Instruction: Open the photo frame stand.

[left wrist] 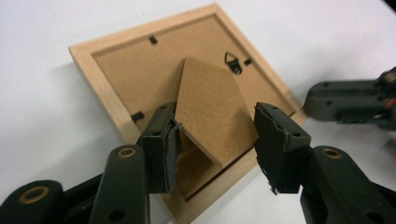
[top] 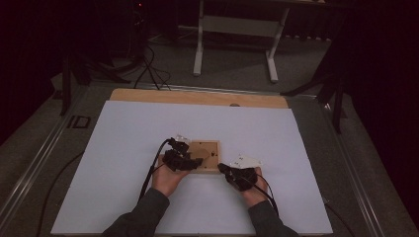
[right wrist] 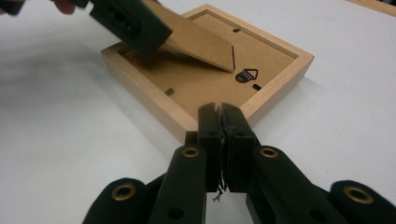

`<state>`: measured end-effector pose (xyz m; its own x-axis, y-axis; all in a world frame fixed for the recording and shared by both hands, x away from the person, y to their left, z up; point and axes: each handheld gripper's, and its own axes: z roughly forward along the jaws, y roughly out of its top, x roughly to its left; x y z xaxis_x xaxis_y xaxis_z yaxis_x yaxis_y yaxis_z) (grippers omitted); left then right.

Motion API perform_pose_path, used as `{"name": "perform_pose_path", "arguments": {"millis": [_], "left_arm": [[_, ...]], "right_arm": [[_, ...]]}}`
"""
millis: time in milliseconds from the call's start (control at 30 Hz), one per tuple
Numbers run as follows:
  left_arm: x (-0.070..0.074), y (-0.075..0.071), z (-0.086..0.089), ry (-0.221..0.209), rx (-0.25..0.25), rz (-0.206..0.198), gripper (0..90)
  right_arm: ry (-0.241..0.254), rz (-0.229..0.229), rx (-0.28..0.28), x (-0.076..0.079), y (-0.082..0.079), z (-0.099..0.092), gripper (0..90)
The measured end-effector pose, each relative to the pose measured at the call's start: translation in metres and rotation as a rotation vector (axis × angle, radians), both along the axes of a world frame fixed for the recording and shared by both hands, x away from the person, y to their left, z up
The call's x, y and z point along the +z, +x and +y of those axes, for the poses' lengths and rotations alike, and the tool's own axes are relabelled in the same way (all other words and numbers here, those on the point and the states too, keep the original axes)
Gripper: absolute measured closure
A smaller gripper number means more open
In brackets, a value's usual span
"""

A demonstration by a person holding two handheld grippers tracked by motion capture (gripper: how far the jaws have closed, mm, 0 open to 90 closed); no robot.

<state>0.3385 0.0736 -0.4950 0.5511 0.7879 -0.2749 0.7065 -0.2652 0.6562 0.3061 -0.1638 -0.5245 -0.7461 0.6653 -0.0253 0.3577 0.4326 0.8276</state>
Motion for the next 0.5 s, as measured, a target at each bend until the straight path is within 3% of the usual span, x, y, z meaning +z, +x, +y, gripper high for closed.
{"name": "perform_pose_path", "arguments": {"millis": [167, 200, 500], "left_arm": [[0.005, 0.003, -0.002, -0.03, 0.01, 0.009, 51.6], [0.006, 0.005, -0.003, -0.039, 0.011, 0.027, 49.9], [0.003, 0.011, -0.007, -0.052, 0.008, 0.068, 46.9]], "right_arm": [[0.0, 0.001, 0.0, 0.0, 0.0, 0.0, 87.1], [0.0, 0.002, 0.0, 0.0, 0.0, 0.0, 86.9], [0.0, 0.002, -0.001, 0.0, 0.0, 0.0, 86.5]]}}
